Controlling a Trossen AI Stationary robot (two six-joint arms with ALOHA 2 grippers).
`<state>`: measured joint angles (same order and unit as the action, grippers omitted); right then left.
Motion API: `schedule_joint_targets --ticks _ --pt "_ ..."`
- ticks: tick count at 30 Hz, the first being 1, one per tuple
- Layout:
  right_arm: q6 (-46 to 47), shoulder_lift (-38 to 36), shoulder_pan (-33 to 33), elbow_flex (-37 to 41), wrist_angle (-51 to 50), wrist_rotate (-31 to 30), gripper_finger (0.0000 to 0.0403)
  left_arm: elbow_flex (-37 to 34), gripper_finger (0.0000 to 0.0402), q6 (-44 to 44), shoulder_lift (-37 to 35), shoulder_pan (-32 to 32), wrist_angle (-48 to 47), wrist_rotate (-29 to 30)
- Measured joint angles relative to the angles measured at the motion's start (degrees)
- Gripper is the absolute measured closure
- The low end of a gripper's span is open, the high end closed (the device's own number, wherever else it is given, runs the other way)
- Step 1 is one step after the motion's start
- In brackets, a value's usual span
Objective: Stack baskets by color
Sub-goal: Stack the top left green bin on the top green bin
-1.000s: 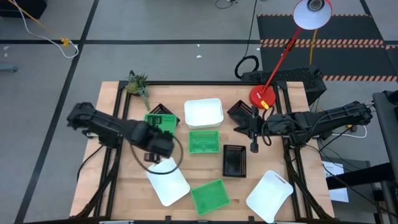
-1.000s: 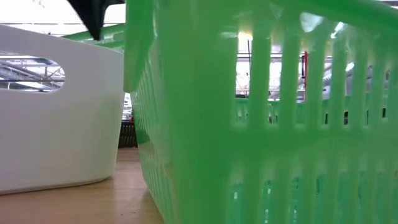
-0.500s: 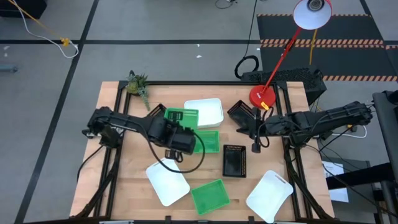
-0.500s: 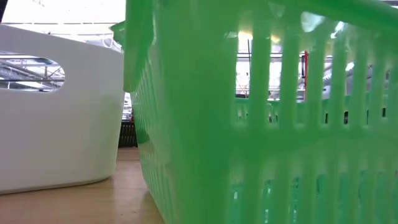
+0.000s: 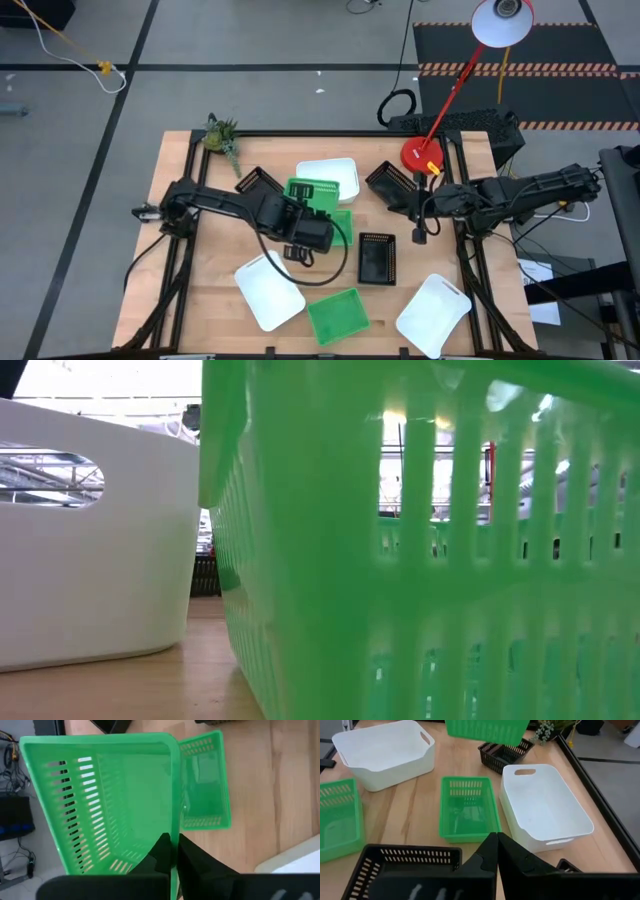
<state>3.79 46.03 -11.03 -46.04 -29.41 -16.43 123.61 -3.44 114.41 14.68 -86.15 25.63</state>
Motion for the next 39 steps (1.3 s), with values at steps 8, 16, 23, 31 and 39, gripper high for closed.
schedule_joint_targets --ticks 8,16,23,31,39 --pt "0.0 0.0 0.0 0.0 -0.2 0.0 0.0403 0.6 0.0388 -3.0 1.6 -1.0 1.5 -0.7" --pt "0.0 0.0 0.0 0.0 -0.9 0.0 0.0403 -0.1 0.0379 -8.5 2.0 -1.7 5.0 -2.9" --pt "0.0 -0.1 0.0 0.0 -1.4 0.0 0.0403 -0.4 0.0391 -10.3 4.1 -1.8 8.3 -4.7" --pt "0.9 -1.4 0.0 0.0 -3.0 -0.1 0.0403 -0.8 0.0393 -13.6 5.8 -2.3 11.1 -6.4" --pt "1.1 -2.4 0.0 0.0 -3.2 -0.2 0.0403 -0.8 0.0382 -15.5 8.1 -2.3 12.8 -6.7"
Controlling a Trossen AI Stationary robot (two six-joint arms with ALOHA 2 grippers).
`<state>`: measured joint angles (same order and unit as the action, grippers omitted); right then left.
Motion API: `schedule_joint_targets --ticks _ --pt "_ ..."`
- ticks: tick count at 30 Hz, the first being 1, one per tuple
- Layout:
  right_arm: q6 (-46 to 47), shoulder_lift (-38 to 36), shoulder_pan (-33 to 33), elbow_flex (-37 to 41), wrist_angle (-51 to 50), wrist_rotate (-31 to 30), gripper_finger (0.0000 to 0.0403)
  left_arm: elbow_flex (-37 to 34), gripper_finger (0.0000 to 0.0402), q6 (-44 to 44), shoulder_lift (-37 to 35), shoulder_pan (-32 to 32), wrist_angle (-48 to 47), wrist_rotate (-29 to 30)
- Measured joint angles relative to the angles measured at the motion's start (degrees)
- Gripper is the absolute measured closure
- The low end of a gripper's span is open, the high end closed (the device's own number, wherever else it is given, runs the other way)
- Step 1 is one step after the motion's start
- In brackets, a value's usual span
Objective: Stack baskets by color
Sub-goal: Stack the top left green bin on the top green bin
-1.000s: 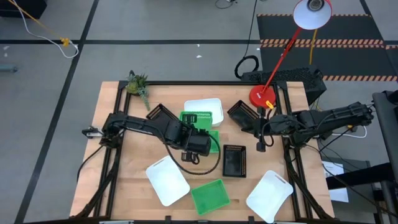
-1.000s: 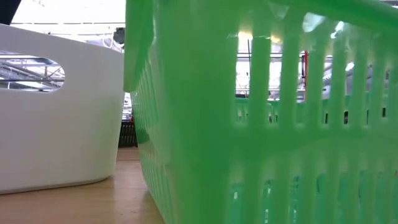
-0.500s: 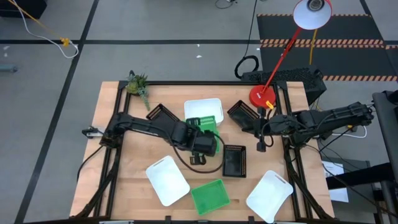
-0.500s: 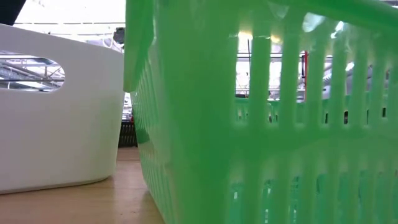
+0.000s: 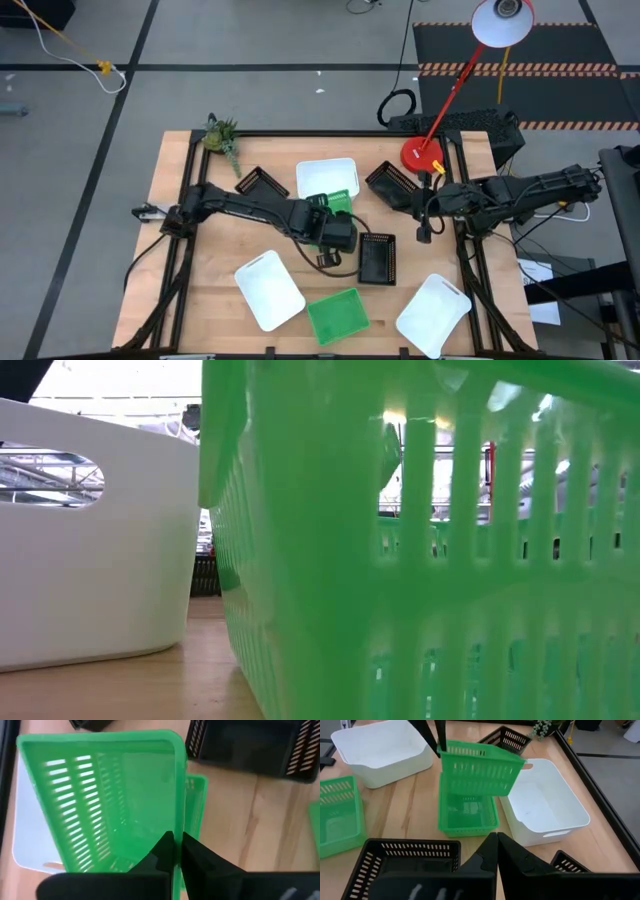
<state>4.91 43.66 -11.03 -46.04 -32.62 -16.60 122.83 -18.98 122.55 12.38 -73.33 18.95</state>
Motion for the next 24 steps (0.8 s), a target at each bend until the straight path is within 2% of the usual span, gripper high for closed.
schedule_joint_targets --ticks 5,11,18,24 --pt "0.0 -0.2 0.0 0.0 -0.3 0.0 0.0403 0.0 0.0393 -1.1 1.6 0.0 -0.3 -0.1" --pt "0.4 -0.3 0.0 0.0 -0.3 -0.1 0.0403 0.0 0.0375 -1.1 4.0 0.0 0.8 -0.9" --pt "0.4 -0.3 0.0 0.0 -0.3 -0.1 0.0403 0.1 0.0393 -0.8 5.0 0.0 1.0 -1.4" --pt "0.4 -0.3 0.0 0.0 -0.3 0.0 0.0403 0.0 0.037 -0.6 5.0 0.1 0.9 -1.7"
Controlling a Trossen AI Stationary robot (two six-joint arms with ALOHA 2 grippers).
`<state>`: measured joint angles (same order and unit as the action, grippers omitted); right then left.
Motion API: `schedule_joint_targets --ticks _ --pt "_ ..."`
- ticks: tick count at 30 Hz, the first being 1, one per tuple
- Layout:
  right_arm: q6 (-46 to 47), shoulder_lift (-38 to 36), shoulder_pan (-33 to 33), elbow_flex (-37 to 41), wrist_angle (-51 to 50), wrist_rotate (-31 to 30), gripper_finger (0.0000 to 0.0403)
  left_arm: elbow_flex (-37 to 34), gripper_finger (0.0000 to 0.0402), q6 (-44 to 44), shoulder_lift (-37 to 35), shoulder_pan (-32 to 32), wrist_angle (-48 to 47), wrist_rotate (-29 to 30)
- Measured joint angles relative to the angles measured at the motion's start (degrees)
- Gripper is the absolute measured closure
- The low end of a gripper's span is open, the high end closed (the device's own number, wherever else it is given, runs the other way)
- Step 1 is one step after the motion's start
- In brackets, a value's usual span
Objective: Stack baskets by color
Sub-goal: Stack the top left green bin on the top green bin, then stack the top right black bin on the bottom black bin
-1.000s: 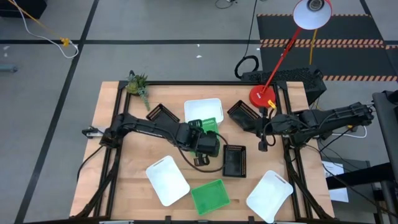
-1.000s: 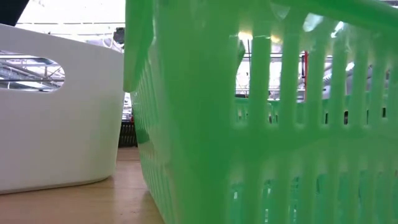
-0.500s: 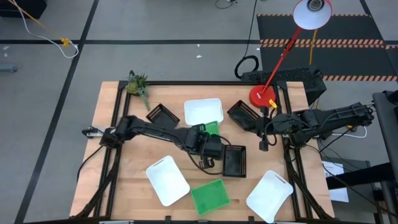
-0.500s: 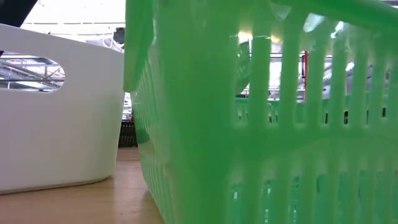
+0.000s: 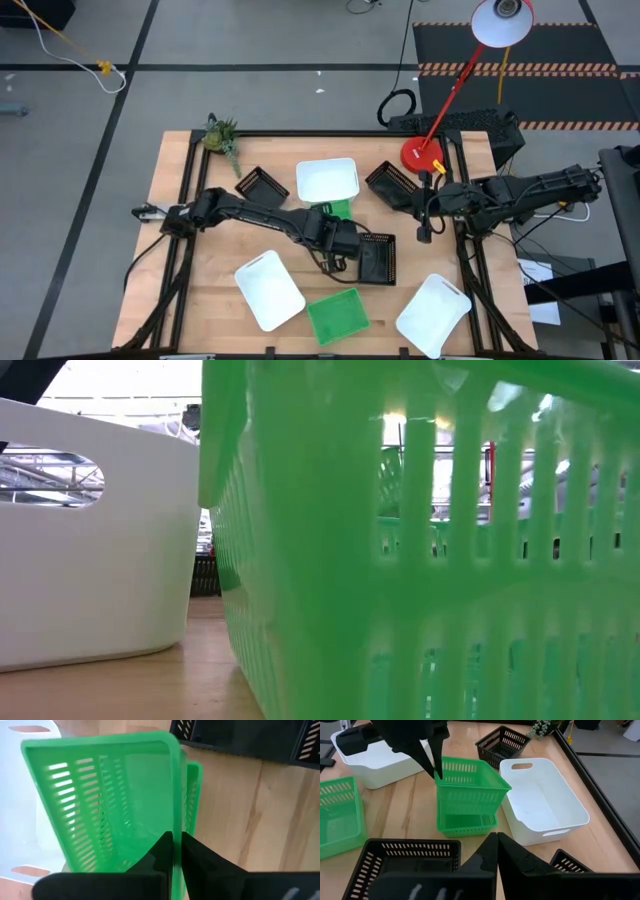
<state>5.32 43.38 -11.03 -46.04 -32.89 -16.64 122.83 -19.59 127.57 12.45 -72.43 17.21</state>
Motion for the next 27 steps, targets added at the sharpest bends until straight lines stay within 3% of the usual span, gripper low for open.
schedule_joint_targets --ticks 8,16,27 --pt "0.0 0.0 0.0 0.0 0.0 0.0 0.0403 0.0 0.0391 2.2 0.0 0.0 -0.3 -0.2" --pt "0.0 0.0 0.0 0.0 0.0 0.0 0.0403 0.0 0.0346 2.9 0.4 0.0 -1.3 -0.2" --pt "0.0 0.0 0.0 0.0 -0.2 0.2 0.0403 0.0 0.034 3.2 0.9 0.0 -1.1 -0.2"
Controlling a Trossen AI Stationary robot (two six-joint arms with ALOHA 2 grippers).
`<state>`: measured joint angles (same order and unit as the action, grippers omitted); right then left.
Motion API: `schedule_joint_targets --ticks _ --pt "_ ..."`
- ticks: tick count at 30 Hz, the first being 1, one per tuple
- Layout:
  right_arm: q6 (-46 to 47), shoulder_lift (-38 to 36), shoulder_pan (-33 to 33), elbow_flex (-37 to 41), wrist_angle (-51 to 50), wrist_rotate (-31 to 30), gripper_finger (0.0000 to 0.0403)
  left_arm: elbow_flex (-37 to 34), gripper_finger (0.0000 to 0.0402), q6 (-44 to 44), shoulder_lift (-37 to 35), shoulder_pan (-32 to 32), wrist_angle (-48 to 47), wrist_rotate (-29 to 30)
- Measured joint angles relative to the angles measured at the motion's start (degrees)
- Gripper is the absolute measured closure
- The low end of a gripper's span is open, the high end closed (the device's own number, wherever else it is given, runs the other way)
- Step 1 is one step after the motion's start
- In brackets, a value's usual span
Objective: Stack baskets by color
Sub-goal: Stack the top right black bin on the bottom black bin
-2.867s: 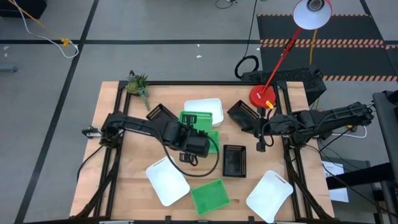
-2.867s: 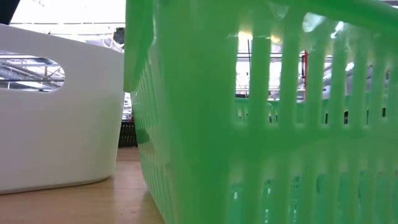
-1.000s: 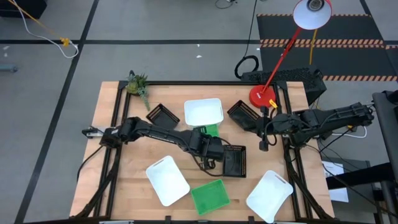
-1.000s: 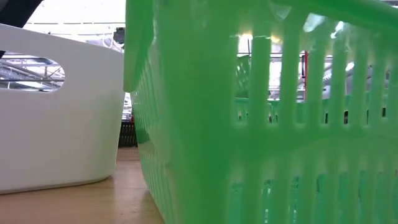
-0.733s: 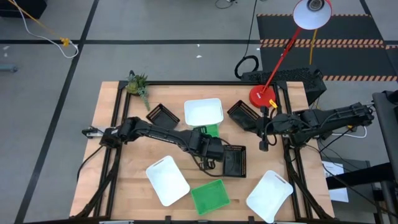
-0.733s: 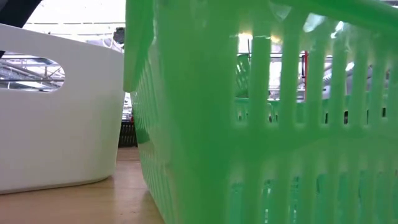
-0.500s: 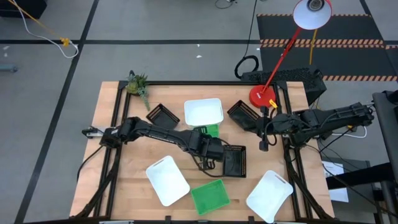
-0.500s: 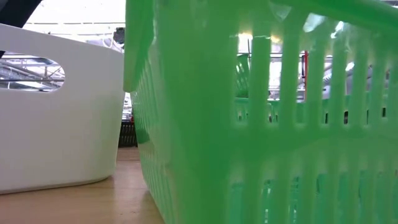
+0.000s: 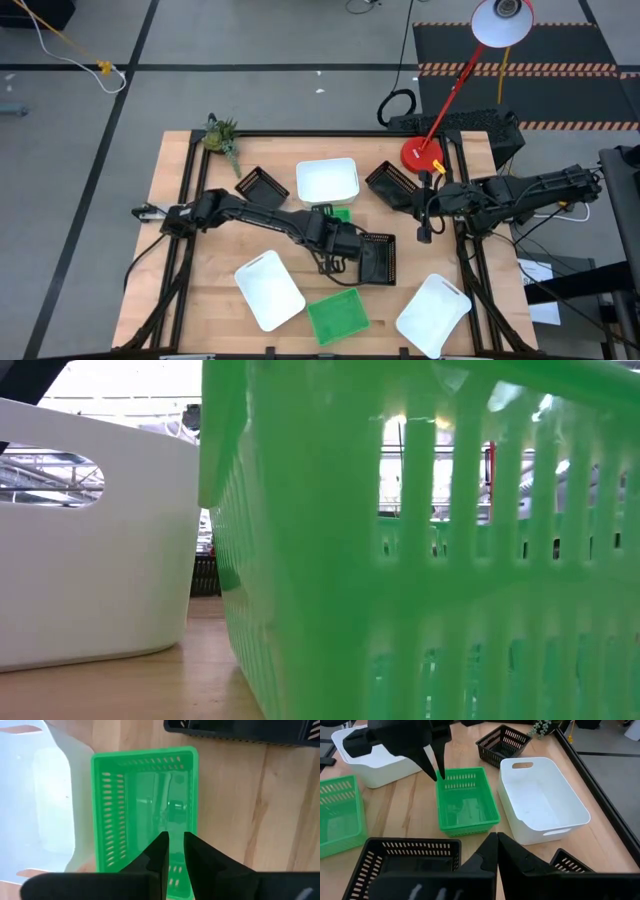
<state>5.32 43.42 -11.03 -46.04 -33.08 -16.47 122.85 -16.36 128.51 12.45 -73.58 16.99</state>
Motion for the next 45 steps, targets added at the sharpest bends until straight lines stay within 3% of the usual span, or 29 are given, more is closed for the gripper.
schedule_joint_targets --ticks 11,18,26,37,45 --pt "1.5 0.0 0.0 0.0 0.0 0.0 0.0403 0.0 0.0339 1.4 0.0 0.3 0.4 0.1" --pt "6.1 0.0 -0.3 0.4 0.6 0.2 0.0403 0.0 0.0339 3.5 0.0 2.6 0.0 5.7" --pt "6.3 0.0 -3.4 3.8 10.0 0.3 0.0403 0.0 0.0339 6.3 0.0 3.5 -0.1 8.1" --pt "10.9 0.7 -9.3 3.9 10.9 -1.7 0.0403 -0.1 0.0339 5.7 -1.0 3.4 0.0 13.0" --pt "10.8 2.4 -11.3 3.9 10.6 -4.5 0.0403 -7.8 0.0339 1.7 -3.9 6.0 4.8 10.7"
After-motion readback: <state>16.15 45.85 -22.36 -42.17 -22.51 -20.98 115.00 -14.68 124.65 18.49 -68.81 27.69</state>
